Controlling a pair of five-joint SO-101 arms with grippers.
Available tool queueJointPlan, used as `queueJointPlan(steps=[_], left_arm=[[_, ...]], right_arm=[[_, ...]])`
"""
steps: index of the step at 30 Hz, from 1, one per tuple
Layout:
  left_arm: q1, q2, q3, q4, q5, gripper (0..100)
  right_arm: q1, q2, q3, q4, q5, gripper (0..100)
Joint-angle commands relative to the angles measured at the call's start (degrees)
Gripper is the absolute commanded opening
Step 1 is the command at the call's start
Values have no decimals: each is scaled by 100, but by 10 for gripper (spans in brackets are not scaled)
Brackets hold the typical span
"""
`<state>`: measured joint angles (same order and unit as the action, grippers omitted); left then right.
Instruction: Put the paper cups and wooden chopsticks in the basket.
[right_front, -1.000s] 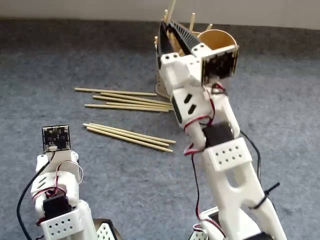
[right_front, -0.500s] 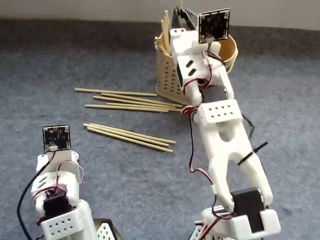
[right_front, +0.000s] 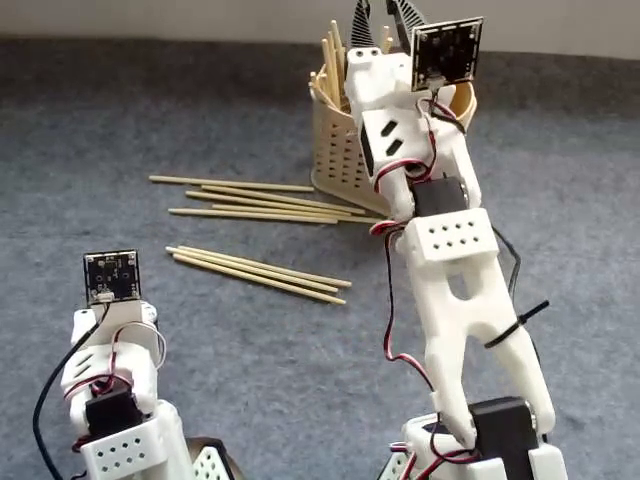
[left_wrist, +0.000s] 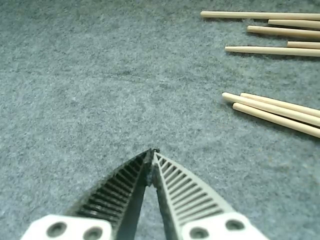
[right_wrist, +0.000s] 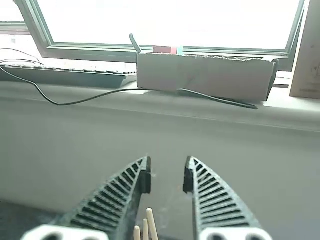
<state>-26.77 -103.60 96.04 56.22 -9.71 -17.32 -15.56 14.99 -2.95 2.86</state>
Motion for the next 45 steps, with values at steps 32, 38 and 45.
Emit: queueJointPlan(steps=[32, 38, 45], left_arm=[[-40, -22, 110, -18, -44, 7], [-40, -22, 110, -18, -44, 7], [-40, -22, 110, -18, -44, 7]], right_arm=[[-2448, -2360, -796, 5877, -26, 122], [-3231, -1868, 866, 5367, -26, 122], [-3292, -637, 1736, 4549, 818, 122]])
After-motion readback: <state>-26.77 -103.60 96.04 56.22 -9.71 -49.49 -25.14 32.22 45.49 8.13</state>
